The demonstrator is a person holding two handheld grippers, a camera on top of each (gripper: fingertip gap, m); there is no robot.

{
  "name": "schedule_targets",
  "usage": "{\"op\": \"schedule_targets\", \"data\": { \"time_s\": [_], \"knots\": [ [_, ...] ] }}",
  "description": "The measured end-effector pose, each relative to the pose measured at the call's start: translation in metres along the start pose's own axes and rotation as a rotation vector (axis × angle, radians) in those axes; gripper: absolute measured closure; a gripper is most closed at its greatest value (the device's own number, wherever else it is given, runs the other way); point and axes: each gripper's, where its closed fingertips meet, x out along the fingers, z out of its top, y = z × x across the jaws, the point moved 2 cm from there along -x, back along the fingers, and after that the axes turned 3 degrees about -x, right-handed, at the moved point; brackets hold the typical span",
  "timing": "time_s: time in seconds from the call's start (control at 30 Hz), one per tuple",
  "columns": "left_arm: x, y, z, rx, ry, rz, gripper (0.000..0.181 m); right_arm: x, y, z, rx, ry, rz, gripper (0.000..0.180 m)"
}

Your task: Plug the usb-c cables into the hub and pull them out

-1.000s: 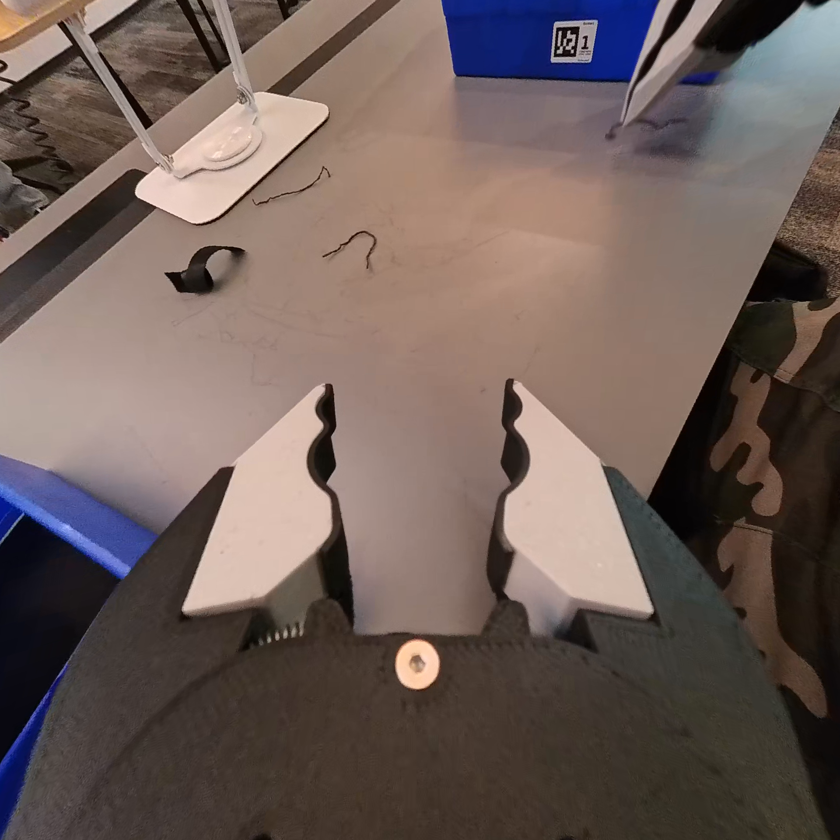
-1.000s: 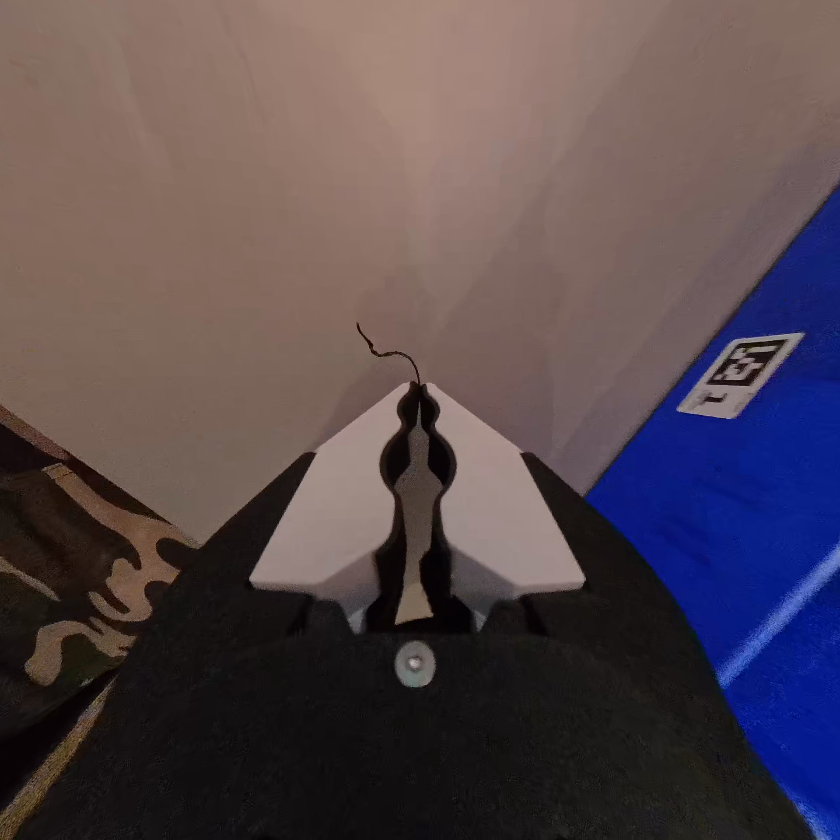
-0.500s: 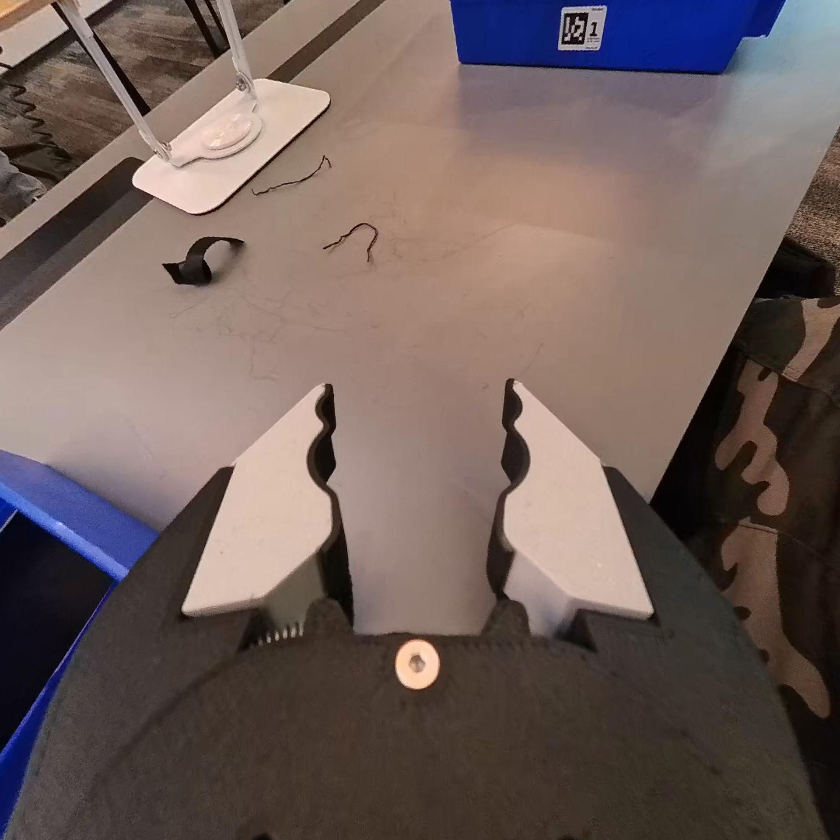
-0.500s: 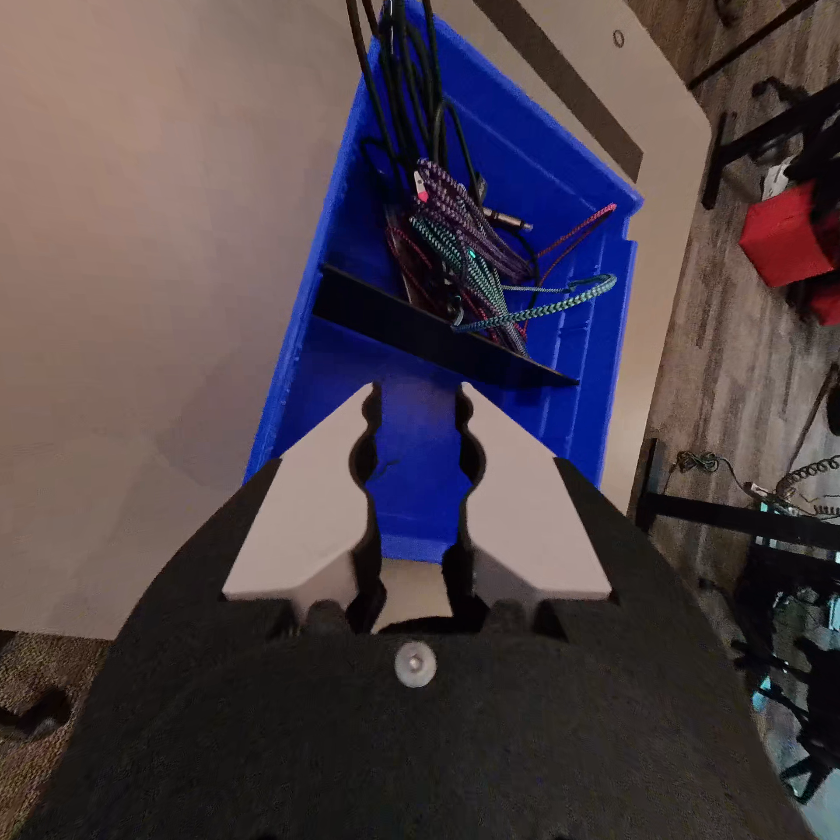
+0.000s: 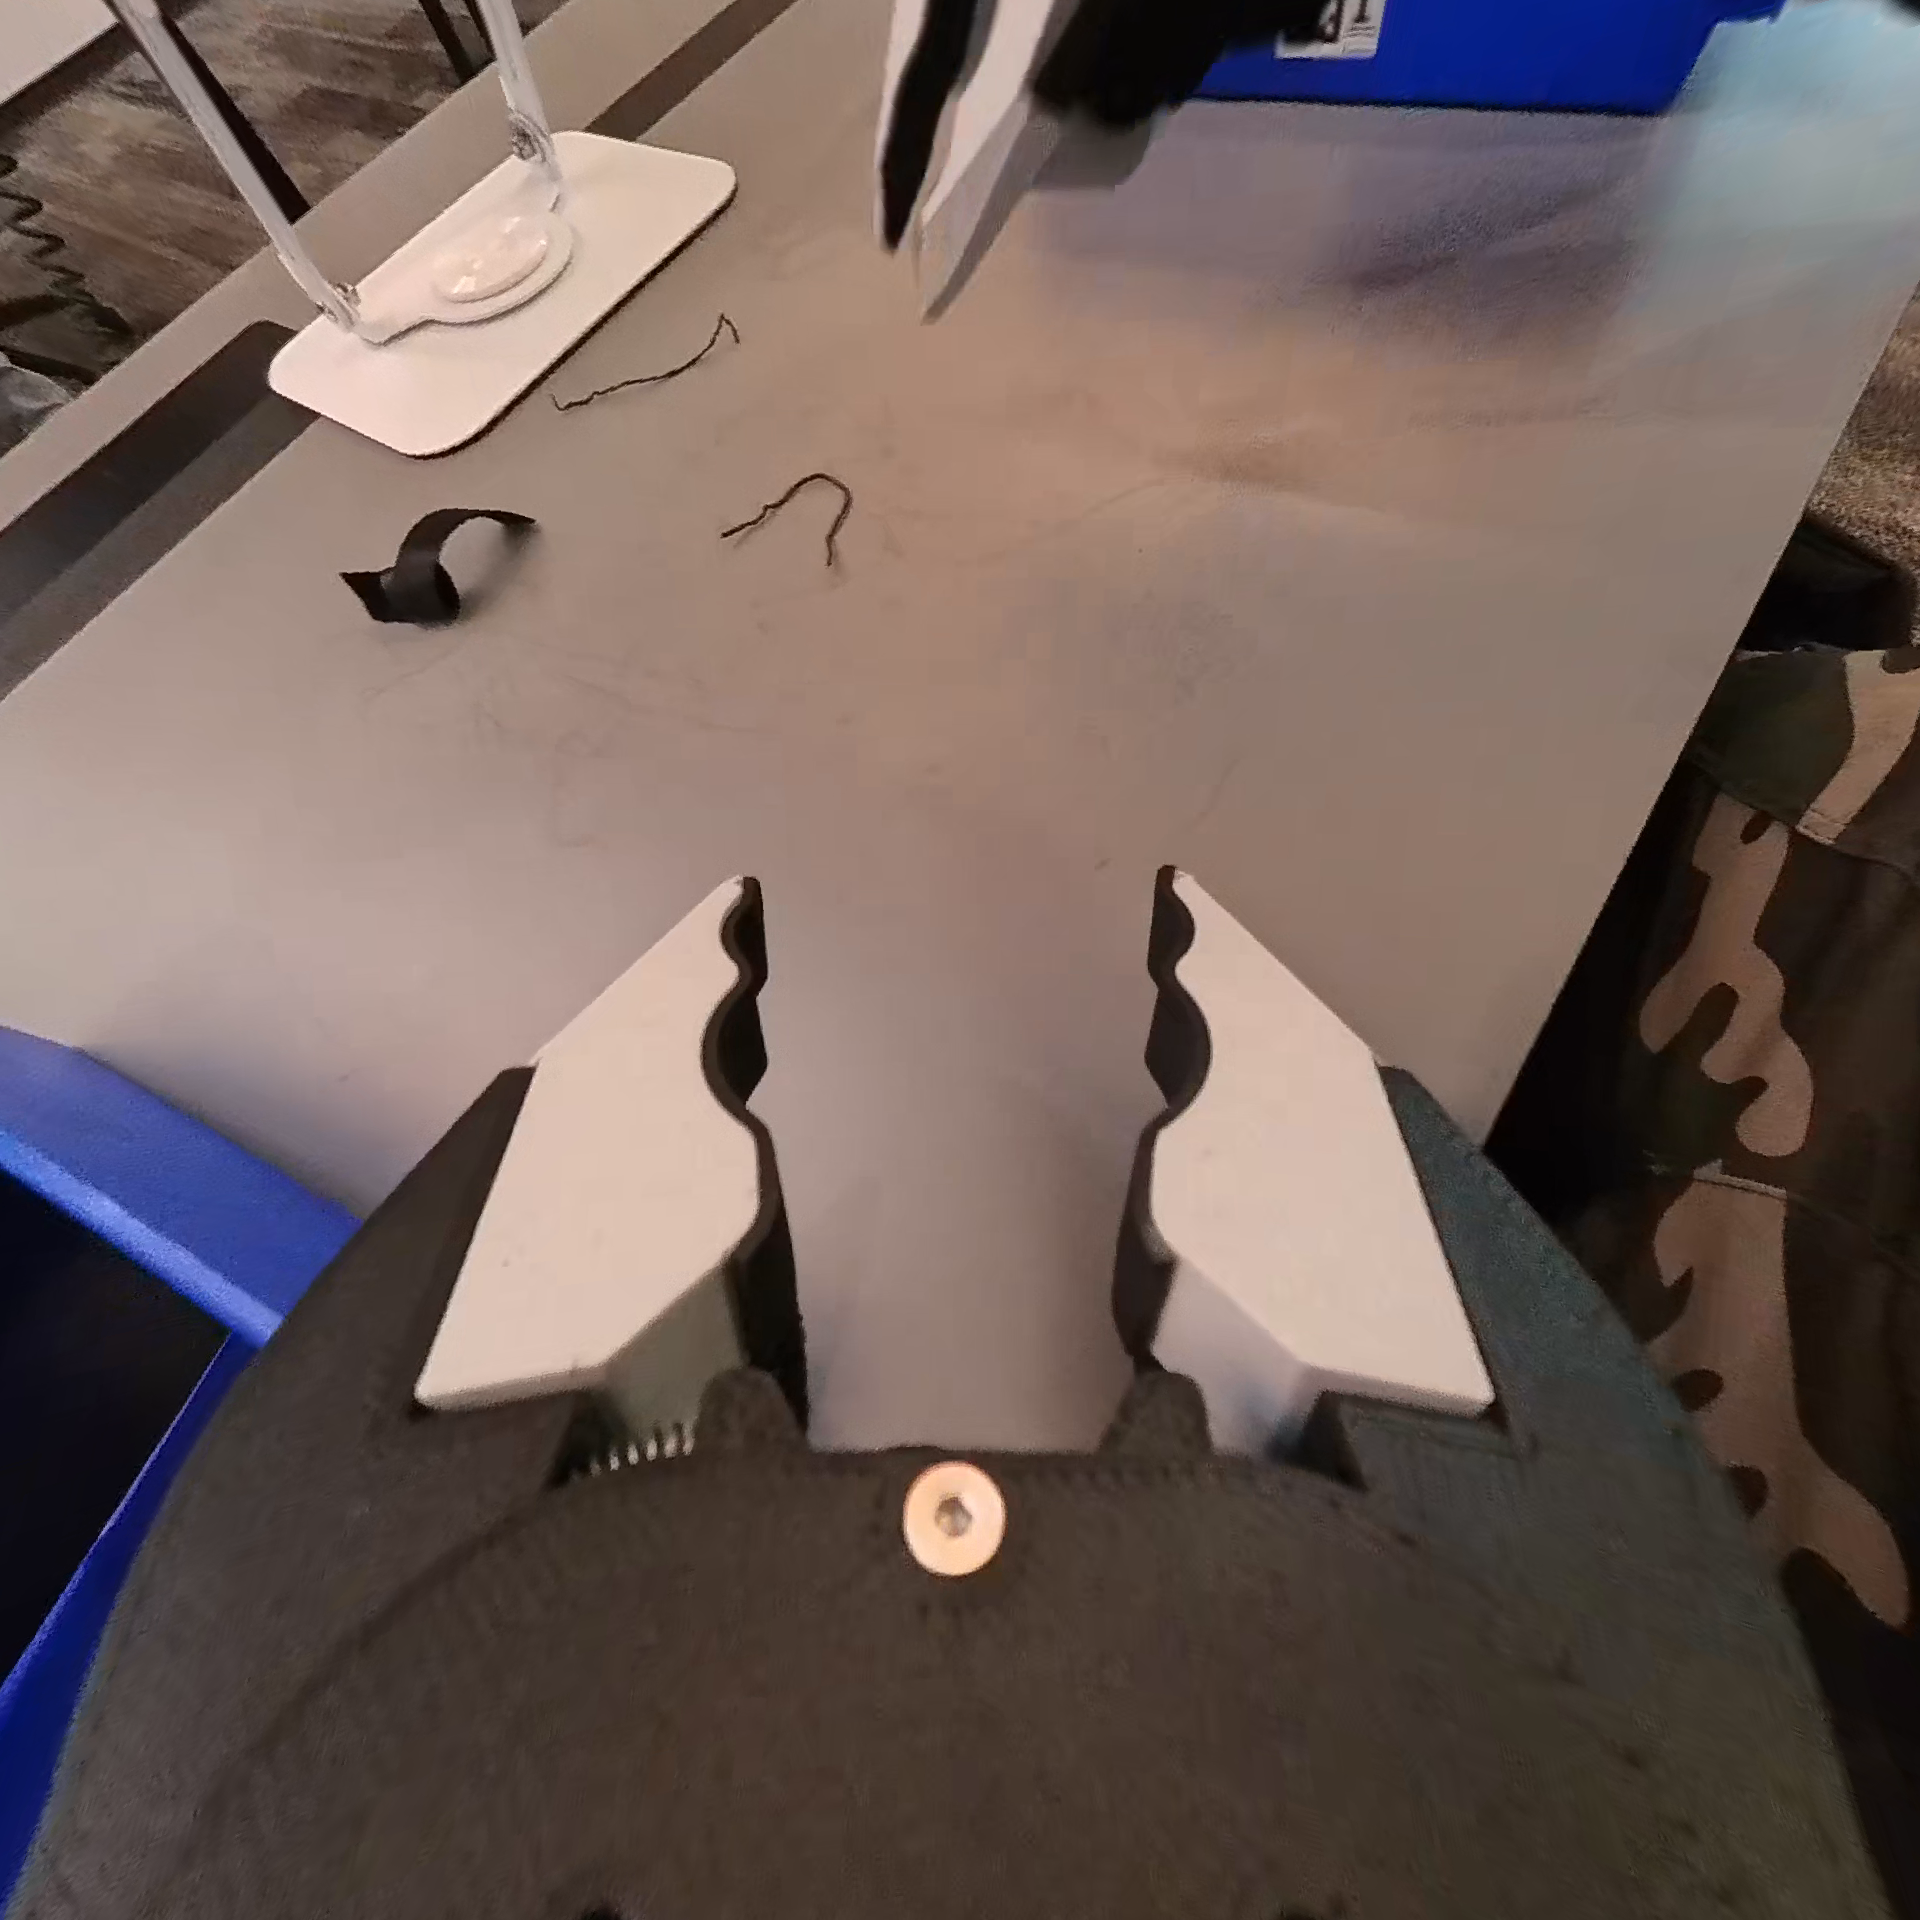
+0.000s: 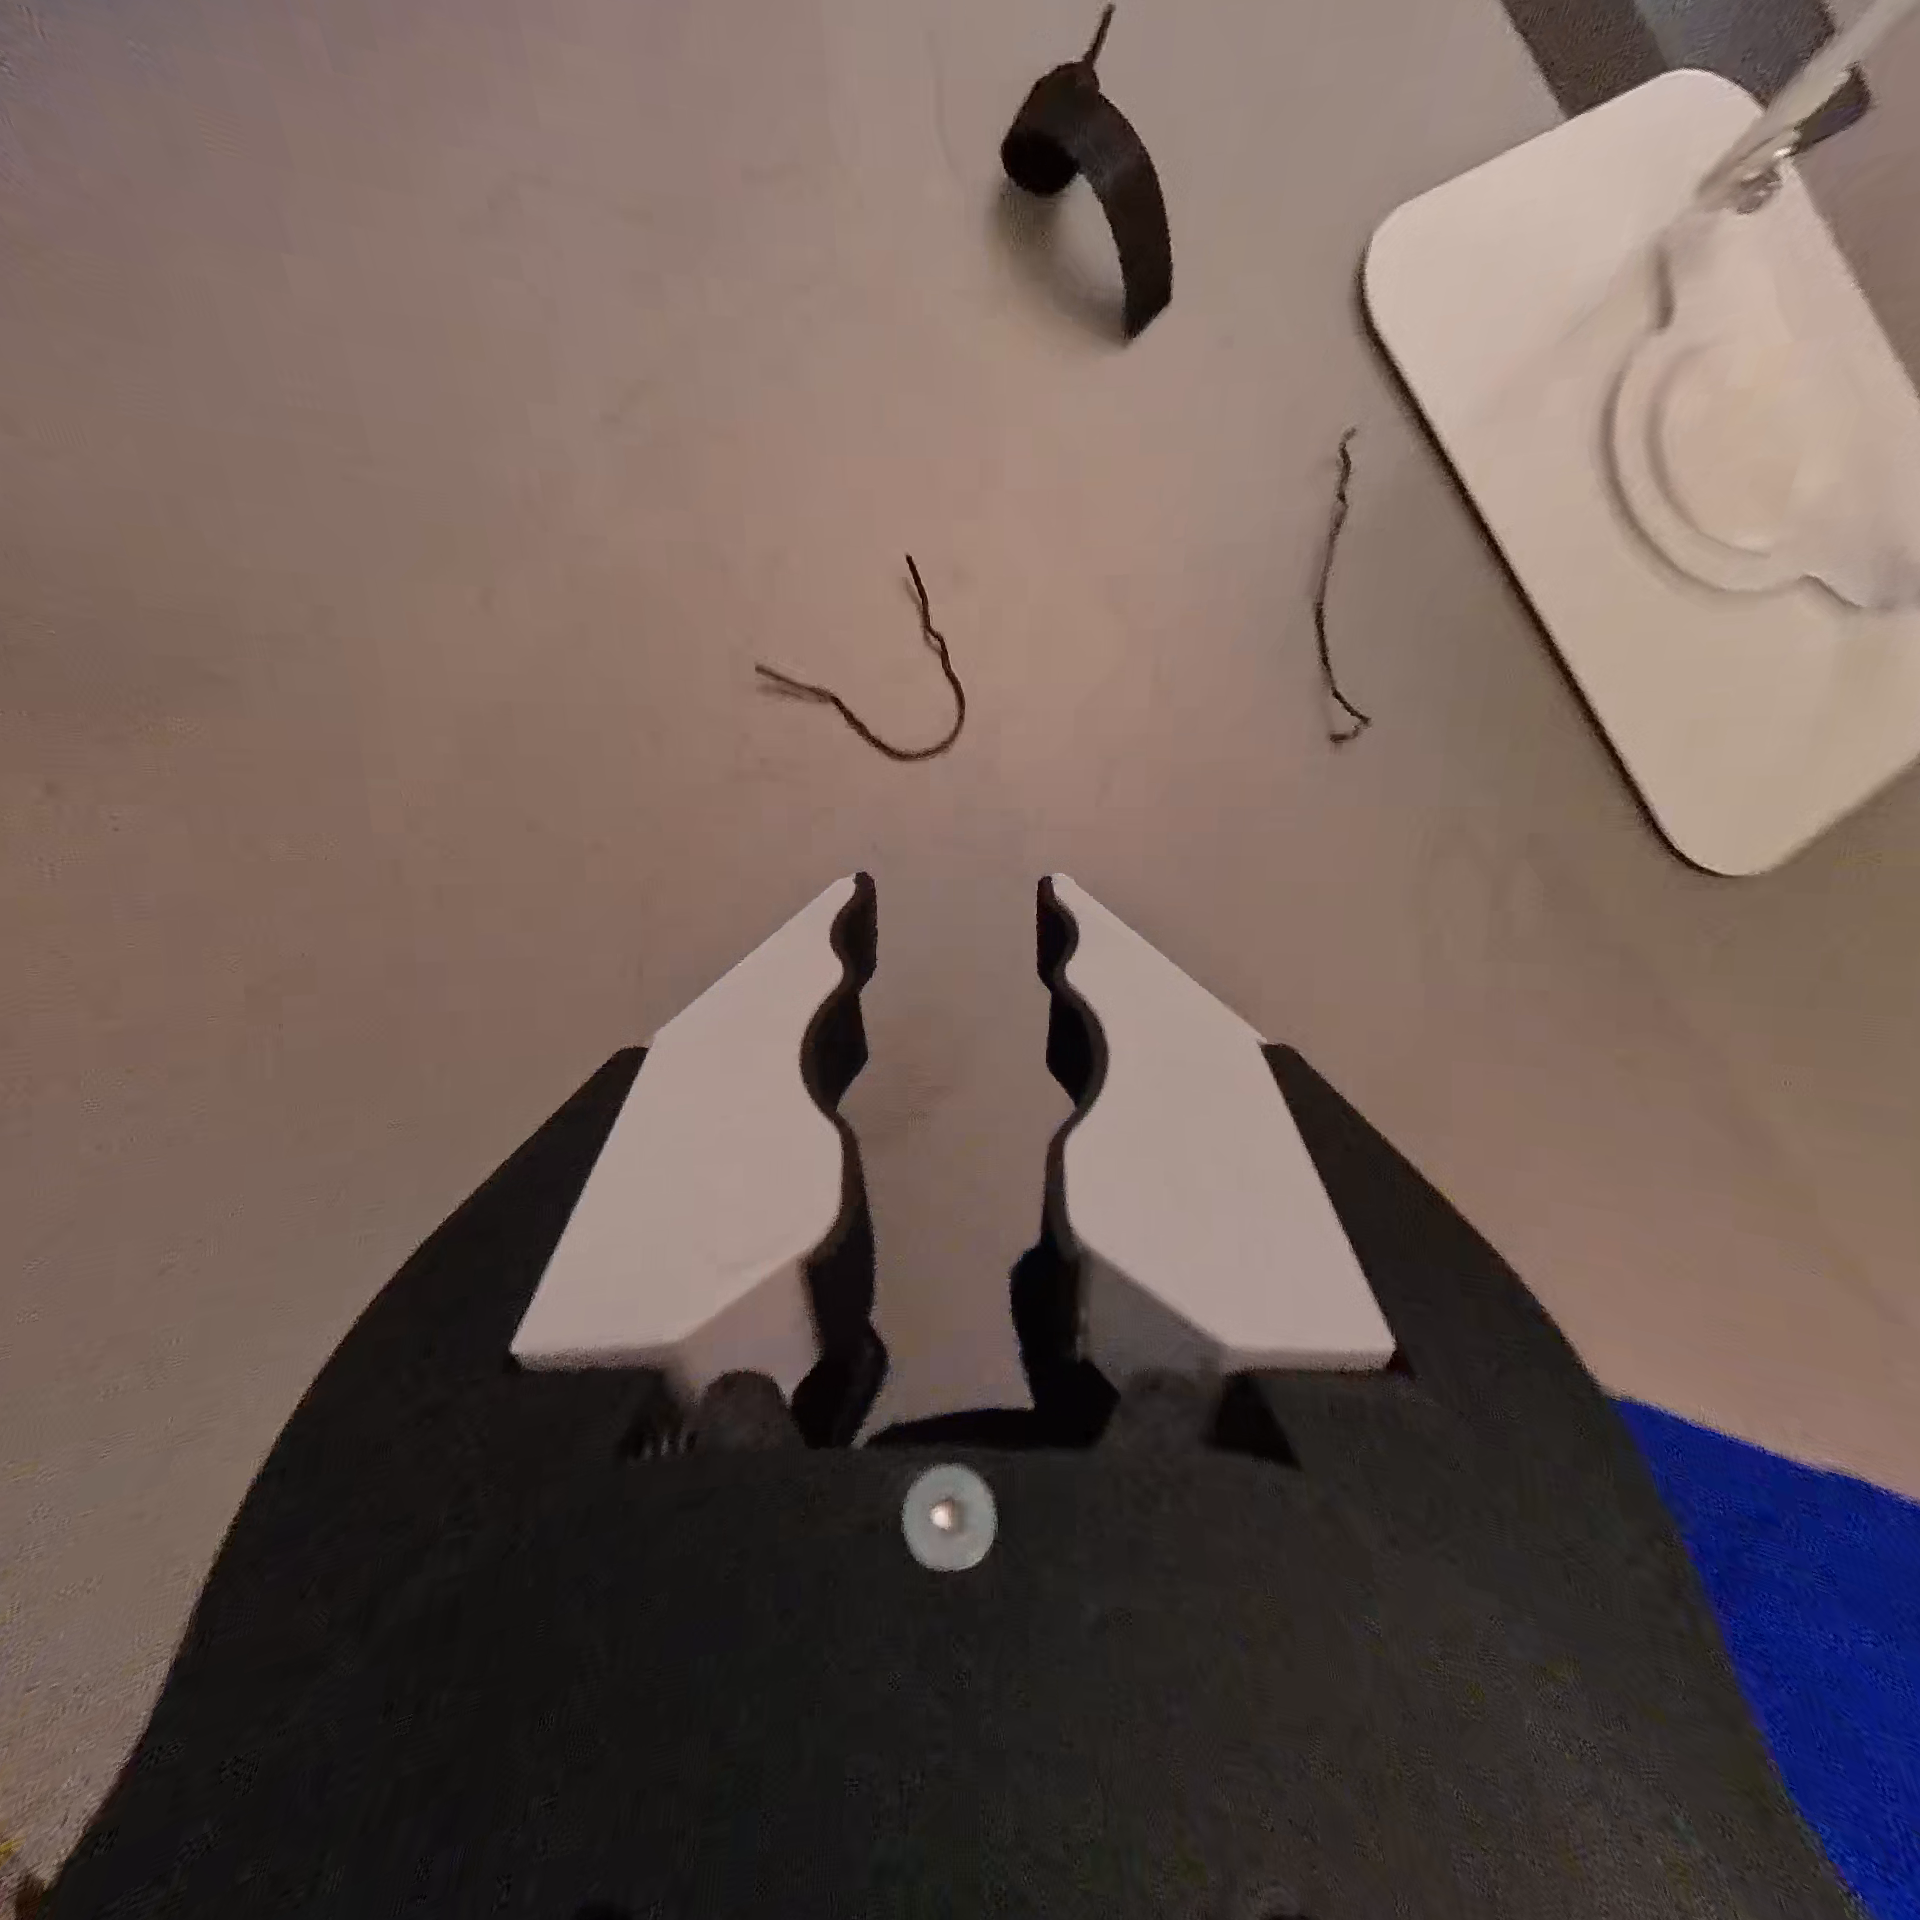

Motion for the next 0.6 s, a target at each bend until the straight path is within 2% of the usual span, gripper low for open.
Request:
{"op": "schedule_targets", "data": {
  "time_s": [0.13, 0.3, 0.4, 0.53, 0.6],
  "knots": [
    [-0.001, 0.002, 0.001, -0.012, -0.010, -0.007, 0.108, 0.041, -0.006, 0.019, 0.073, -0.028, 0.076, 0.154],
    [0.001, 0.001, 0.000, -0.018, -0.011, -0.022, 0.108, 0.073, -0.007, 0.015, 0.110, 0.053, 0.122, 0.158],
    [0.000, 0.002, 0.000, -0.029, -0.016, -0.028, 0.108, 0.079, -0.003, 0.015, 0.074, 0.049, 0.132, 0.180],
    [0.000, 0.004, -0.001, -0.038, -0.016, -0.027, 0.108, 0.077, -0.001, 0.017, 0.031, 0.050, 0.116, 0.180],
    [-0.001, 0.005, 0.000, -0.036, -0.018, -0.024, 0.108, 0.059, -0.001, 0.023, 0.044, 0.005, 0.104, 0.180]
  ]
}}
